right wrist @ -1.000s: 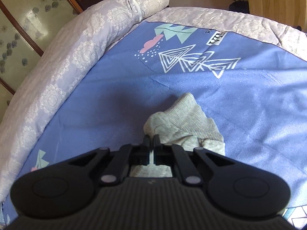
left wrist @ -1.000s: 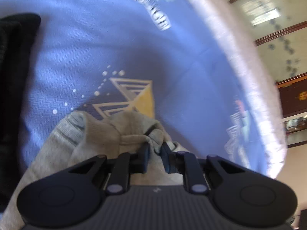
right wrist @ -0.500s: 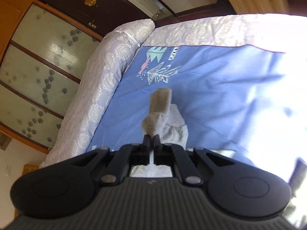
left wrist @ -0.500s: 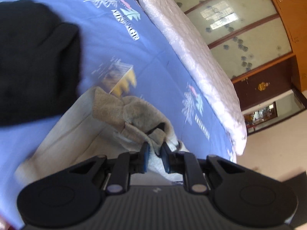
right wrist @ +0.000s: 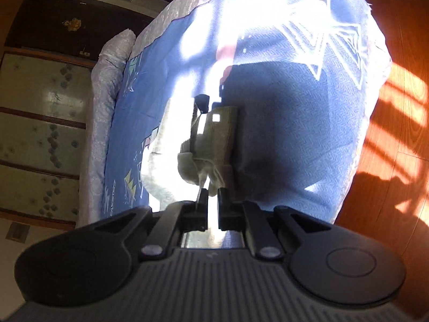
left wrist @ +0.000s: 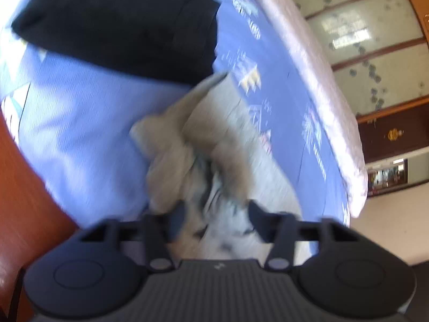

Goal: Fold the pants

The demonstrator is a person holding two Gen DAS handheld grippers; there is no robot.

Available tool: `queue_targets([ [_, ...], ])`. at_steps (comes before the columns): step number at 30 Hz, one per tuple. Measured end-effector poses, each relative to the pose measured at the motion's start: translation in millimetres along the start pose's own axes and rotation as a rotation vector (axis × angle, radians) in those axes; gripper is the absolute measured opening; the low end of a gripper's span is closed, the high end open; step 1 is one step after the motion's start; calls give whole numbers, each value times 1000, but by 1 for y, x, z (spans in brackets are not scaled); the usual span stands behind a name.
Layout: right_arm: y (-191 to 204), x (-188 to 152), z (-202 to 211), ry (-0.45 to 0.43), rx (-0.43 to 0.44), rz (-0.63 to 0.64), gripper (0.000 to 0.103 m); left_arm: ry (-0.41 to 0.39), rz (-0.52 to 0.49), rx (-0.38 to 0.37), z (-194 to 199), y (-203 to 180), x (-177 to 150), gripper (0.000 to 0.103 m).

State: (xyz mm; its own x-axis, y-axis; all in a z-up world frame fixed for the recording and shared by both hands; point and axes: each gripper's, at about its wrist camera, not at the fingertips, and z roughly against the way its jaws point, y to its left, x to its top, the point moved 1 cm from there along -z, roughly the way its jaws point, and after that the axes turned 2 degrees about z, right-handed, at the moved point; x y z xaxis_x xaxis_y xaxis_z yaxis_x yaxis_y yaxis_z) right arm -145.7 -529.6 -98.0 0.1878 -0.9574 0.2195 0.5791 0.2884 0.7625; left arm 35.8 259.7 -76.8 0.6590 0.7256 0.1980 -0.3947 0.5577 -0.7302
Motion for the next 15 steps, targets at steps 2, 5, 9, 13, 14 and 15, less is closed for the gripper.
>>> queue_targets([
  [2, 10, -2, -2, -9, 13, 17, 34, 3, -8, -3, -7, -9, 6, 77],
  [5, 20, -3, 2, -33, 10, 57, 40, 36, -26, 25, -25, -18, 4, 77],
  [9, 19, 2, 6, -94, -38, 111, 43, 46, -108, 90, -33, -24, -5, 53],
  [13, 9, 10, 2, -148, -71, 106, 43, 44, -135, 102, -29, -27, -6, 18],
  [14, 4, 14, 3, -142, -56, 90, 43, 38, -134, 92, -22, -28, -6, 18],
  [15, 3, 17, -2, -131, -48, 78, 43, 33, -130, 77, -16, -29, -5, 18],
])
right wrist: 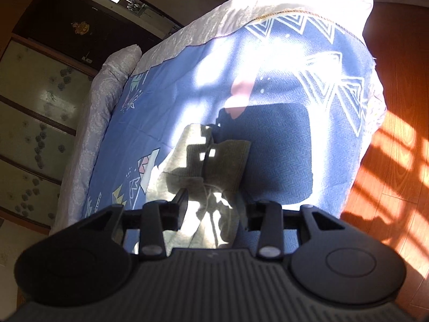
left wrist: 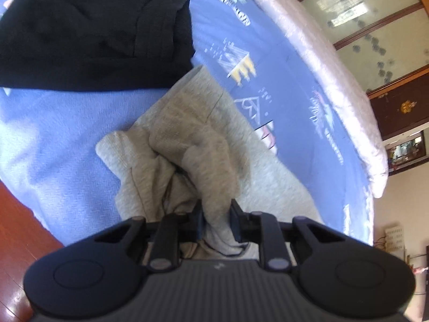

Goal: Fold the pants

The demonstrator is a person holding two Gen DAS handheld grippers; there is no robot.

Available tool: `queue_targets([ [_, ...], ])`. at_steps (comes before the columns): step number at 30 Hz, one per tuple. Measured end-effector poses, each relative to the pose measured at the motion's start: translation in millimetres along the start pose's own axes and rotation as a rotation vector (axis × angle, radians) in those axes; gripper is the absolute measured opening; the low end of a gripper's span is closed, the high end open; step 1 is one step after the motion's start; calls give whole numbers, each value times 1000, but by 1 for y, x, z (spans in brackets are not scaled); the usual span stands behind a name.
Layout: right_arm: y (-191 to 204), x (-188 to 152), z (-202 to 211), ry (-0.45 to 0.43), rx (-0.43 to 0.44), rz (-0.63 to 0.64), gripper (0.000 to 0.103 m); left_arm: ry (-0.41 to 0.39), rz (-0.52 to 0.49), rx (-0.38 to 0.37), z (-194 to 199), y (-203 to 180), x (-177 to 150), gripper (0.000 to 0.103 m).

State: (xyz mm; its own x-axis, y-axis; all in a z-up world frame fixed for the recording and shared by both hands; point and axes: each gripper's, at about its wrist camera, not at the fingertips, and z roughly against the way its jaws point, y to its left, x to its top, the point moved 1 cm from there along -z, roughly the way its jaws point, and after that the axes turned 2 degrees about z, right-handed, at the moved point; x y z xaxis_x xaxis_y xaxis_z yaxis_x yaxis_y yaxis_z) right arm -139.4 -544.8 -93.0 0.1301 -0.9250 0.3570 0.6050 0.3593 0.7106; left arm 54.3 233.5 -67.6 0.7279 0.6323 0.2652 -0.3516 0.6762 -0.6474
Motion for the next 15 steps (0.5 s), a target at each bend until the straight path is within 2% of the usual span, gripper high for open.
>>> queue_targets([
  [2, 3, 3, -6, -2, -8, 4, 40, 2, 30, -53, 14, 1, 2, 18],
  [4, 10, 7, -8, -18, -17, 58, 21, -2, 44, -94, 27, -1, 3, 18],
  [5, 14, 9, -10, -17, -29, 80, 3, -6, 42, -105, 34, -1, 3, 18],
  [9, 24, 12, 6, -66, -29, 129, 2, -14, 43, -121, 52, 0, 2, 18],
  [12, 26, 7, 28, -130, -42, 167, 2, -17, 49, -85, 55, 10, -3, 18],
  [15, 11, 5, 44, -202, -113, 174, 2, -11, 80, -45, 51, 31, -11, 19],
])
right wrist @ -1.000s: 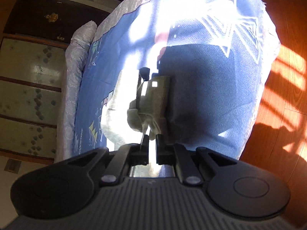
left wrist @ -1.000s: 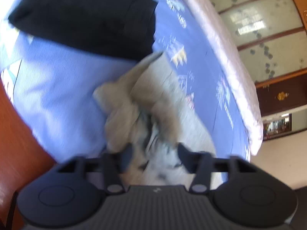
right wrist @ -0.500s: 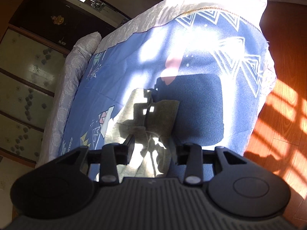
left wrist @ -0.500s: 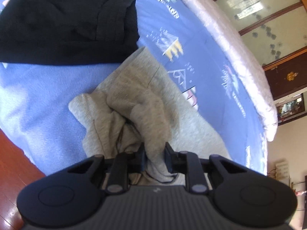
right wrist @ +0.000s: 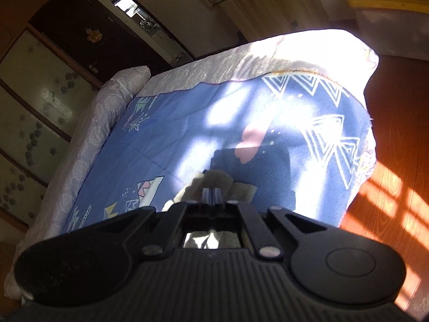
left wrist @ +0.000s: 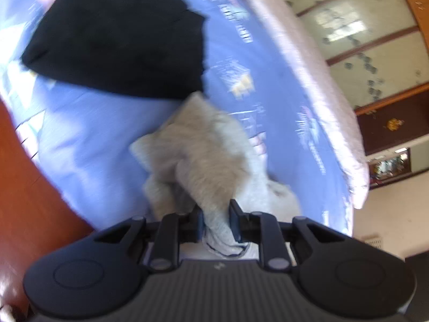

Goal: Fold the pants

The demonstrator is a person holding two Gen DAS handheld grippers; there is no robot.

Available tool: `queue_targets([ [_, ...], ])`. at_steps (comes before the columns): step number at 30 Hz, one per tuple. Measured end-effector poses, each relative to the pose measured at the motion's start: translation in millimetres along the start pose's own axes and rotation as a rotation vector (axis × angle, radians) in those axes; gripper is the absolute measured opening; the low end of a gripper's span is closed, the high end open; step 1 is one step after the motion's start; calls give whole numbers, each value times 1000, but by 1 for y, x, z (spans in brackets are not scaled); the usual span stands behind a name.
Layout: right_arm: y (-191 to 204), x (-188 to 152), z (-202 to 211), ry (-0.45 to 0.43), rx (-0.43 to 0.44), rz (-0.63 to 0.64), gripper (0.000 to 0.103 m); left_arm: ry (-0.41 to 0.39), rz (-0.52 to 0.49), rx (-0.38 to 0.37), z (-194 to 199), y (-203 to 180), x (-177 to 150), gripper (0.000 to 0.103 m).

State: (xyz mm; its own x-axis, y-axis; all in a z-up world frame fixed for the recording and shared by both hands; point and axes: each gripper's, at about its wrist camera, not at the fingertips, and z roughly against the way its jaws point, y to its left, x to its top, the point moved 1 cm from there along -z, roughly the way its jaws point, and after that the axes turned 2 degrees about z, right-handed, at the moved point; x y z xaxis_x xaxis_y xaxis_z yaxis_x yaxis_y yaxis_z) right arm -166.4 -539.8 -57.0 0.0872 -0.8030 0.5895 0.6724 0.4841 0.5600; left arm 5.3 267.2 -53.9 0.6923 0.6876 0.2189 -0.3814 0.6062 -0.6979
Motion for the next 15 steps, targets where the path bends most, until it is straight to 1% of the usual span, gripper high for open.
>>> queue_targets([
  [1, -8, -2, -3, 0, -41, 3, 2, 9, 2, 17, -6, 5, -1, 22],
  [2, -14, -3, -7, 16, -96, 12, 2, 29, 4, 51, -11, 10, -4, 27],
  [3, -18, -5, -11, 29, -137, 14, 4, 48, 10, 84, -16, 15, -5, 29],
  [4, -21, -8, -10, 33, -135, 4, 7, 57, 17, 100, -17, 18, -7, 33],
  [5, -20, -9, -7, 31, -99, -6, 7, 55, 25, 92, -15, 20, -7, 34],
  [7, -6, -13, 1, 18, -34, 20, 7, 33, 40, 54, -5, 22, -5, 34],
  [10, 44, -22, 6, 18, 37, 176, 11, -53, 32, -22, 21, 15, -1, 34],
  [12, 71, -30, 3, 33, 81, 257, 18, -97, -1, -95, 35, 2, 2, 34],
  [14, 93, -37, -6, 55, 110, 306, 23, -112, -54, -165, 38, -15, 4, 34],
  [15, 101, -40, -12, 67, 111, 320, 25, -108, -82, -188, 35, -24, 4, 34],
])
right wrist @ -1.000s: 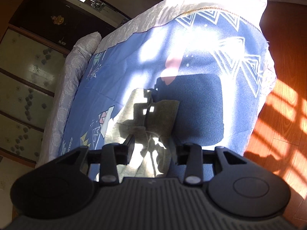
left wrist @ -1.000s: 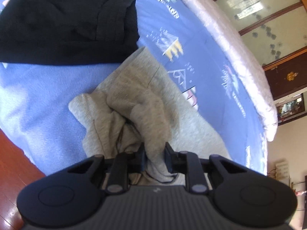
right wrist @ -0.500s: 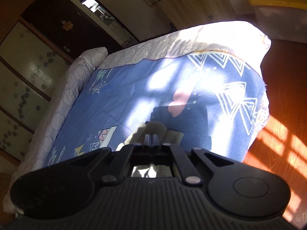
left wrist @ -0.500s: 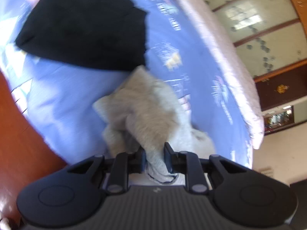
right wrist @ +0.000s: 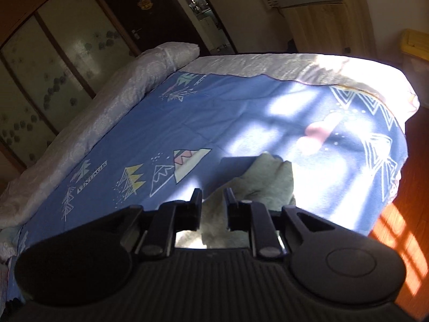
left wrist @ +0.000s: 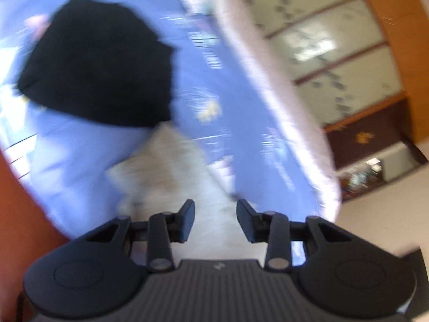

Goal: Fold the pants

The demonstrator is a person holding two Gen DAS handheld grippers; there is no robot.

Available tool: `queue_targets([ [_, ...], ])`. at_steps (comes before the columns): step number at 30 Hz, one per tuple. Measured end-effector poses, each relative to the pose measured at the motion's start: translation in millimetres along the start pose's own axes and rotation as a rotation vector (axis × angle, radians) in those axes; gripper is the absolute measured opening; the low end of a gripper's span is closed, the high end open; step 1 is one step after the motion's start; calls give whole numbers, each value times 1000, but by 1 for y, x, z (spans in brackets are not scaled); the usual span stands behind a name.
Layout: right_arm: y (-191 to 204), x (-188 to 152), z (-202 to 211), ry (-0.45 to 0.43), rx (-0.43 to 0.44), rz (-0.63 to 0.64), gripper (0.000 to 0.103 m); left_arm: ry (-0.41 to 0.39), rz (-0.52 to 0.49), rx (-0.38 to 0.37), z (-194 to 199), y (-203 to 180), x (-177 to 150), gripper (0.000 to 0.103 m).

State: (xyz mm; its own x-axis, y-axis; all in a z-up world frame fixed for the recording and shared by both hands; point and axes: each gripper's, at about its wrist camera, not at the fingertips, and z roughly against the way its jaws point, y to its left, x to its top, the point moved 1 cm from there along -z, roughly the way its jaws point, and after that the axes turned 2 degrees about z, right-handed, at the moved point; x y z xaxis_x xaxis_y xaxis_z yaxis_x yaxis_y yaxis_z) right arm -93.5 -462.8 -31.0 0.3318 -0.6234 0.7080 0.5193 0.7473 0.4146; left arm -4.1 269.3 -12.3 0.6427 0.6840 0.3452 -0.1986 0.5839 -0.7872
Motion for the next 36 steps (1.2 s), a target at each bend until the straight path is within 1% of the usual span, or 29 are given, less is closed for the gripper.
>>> queue_targets([
  [2, 10, -2, -15, 33, 4, 19, 25, 28, -54, -7, -17, -14, -3, 34],
  [4, 9, -5, -28, 68, -14, 21, 27, 55, -121, 31, -37, -21, -12, 34],
  [6, -2, -8, -39, 110, -46, 7, 29, 84, -169, 127, -58, -19, -22, 34],
  [7, -10, -12, -42, 125, -79, -1, 29, 97, -189, 186, -69, -14, -27, 34],
  [9, -33, -16, -48, 141, -201, -19, 28, 120, -220, 297, -85, -1, -34, 28],
  [10, -48, -19, -51, 149, -235, -45, 19, 138, -212, 332, -90, 8, -38, 21],
  [11, -69, -21, -50, 144, -203, -121, 0, 145, -182, 334, -92, 19, -40, 15],
  [12, -86, -21, -47, 138, -138, -207, 0, 134, -149, 315, -91, 26, -39, 14],
  [13, -99, -20, -45, 148, -92, -287, 0, 138, -114, 297, -87, 30, -37, 14],
  [14, -106, -18, -42, 156, -69, -324, 0, 145, -81, 285, -85, 34, -32, 14],
  [16, -111, -13, -28, 136, -59, -334, 1, 153, -44, 270, -79, 34, -29, 16],
  [18, -115, -9, -8, 74, -26, -328, 14, 140, -49, 248, -70, 28, -30, 25],
  [19, -118, -9, 2, 43, -16, -330, 23, 127, -66, 230, -63, 21, -31, 32],
  [20, -121, -10, 12, 12, -10, -337, 43, 117, -87, 205, -59, 15, -33, 36],
  [21, -125, -13, 20, -3, 3, -342, 45, 114, -107, 177, -54, 8, -35, 36],
  [24, -133, -25, 28, -5, 53, -364, 45, 126, -156, 87, -47, -15, -42, 36],
  [26, -135, -32, 21, 13, 62, -376, 45, 148, -193, 35, -49, -33, -48, 37],
  [29, -136, -36, 4, 36, 69, -402, 45, 206, -252, -19, -59, -56, -62, 43],
  [32, -134, -34, -15, 51, 75, -417, 45, 256, -295, -10, -69, -71, -76, 43],
  [34, -134, -34, -24, 40, 85, -427, 44, 291, -306, 2, -79, -76, -88, 43],
  [35, -133, -32, -27, 36, 86, -428, 41, 307, -309, 9, -84, -76, -92, 43],
  [36, -132, -31, -28, 39, 82, -429, 33, 322, -310, 18, -88, -77, -96, 43],
])
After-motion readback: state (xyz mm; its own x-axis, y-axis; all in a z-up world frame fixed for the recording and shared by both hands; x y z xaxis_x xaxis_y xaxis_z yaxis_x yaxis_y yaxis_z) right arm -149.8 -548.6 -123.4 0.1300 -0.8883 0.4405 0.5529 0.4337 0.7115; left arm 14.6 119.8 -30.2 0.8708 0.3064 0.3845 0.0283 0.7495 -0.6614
